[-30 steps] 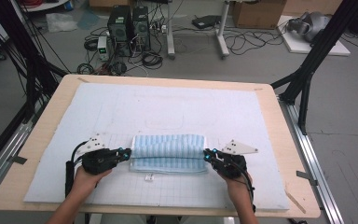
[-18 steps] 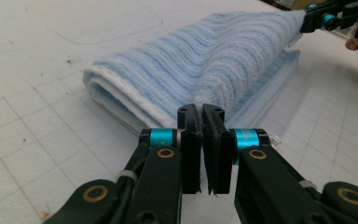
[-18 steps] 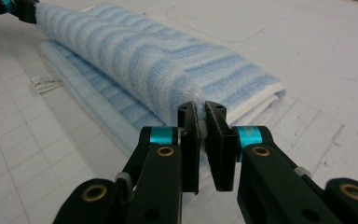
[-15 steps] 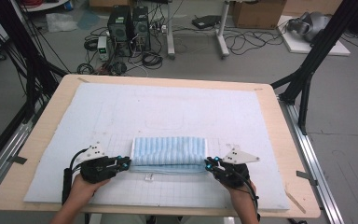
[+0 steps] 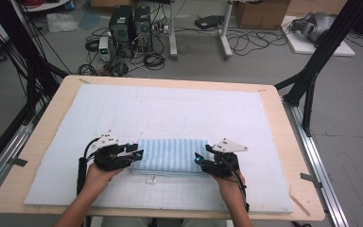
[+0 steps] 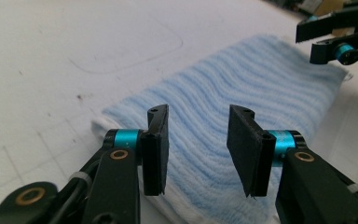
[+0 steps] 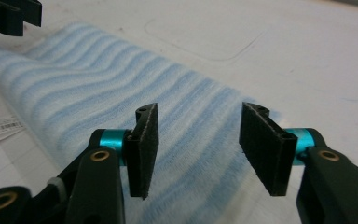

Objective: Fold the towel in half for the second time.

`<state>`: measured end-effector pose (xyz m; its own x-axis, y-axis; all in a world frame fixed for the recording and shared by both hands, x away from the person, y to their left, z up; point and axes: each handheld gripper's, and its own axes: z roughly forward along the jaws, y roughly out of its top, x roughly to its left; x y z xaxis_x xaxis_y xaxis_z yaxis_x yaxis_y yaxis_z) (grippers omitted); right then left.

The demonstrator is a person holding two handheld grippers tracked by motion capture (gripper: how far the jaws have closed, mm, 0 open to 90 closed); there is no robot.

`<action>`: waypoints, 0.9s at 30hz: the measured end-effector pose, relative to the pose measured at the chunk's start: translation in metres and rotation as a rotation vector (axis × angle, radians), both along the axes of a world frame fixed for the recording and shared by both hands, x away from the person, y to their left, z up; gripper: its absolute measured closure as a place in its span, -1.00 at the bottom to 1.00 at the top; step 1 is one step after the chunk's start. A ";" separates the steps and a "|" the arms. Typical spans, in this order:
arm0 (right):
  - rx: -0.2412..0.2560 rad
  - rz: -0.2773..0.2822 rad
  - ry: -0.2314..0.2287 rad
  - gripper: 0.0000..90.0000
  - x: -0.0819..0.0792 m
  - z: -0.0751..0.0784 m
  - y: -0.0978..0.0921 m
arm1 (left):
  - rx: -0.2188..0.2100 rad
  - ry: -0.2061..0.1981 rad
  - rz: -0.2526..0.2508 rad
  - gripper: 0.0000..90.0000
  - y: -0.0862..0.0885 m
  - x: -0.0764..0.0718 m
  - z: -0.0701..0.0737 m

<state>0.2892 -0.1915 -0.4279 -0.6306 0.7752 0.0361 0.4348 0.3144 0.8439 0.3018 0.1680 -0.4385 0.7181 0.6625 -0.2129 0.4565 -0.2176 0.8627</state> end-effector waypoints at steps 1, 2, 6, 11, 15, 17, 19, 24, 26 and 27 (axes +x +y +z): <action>-0.024 0.002 0.013 -0.08 0.002 -0.003 0.003 | 0.016 0.005 -0.002 0.31 -0.001 0.000 -0.002; -0.033 0.007 0.021 -0.12 0.003 -0.004 0.004 | 0.039 0.010 -0.003 0.30 -0.003 0.000 -0.006; -0.075 0.042 0.045 -0.24 0.002 -0.010 0.007 | 0.115 0.001 0.007 0.28 -0.006 -0.002 -0.011; -0.125 0.096 0.066 -0.32 -0.004 -0.019 0.007 | 0.170 -0.014 -0.006 0.26 -0.008 -0.002 -0.011; -0.124 0.113 0.067 -0.35 -0.005 -0.020 0.003 | 0.171 -0.014 -0.015 0.26 -0.007 -0.002 -0.012; -0.119 0.120 0.063 -0.35 -0.006 -0.020 0.000 | 0.170 -0.011 -0.021 0.26 -0.006 -0.002 -0.012; -0.109 0.131 0.067 -0.35 -0.007 -0.020 -0.006 | 0.166 -0.007 -0.033 0.26 -0.005 -0.001 -0.011; -0.042 0.153 0.057 -0.37 -0.005 -0.013 -0.023 | 0.104 -0.047 -0.041 0.26 0.007 0.008 -0.008; -0.015 0.131 0.043 -0.38 -0.002 -0.011 -0.031 | 0.042 -0.078 -0.005 0.26 0.018 0.013 -0.007; 0.006 0.114 0.031 -0.39 -0.001 -0.009 -0.036 | 0.004 -0.101 0.015 0.26 0.025 0.015 -0.006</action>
<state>0.2886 -0.2276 -0.4373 -0.7130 0.6985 0.0610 0.4225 0.3585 0.8324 0.3166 0.1929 -0.4443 0.7256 0.6743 -0.1372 0.3705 -0.2149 0.9036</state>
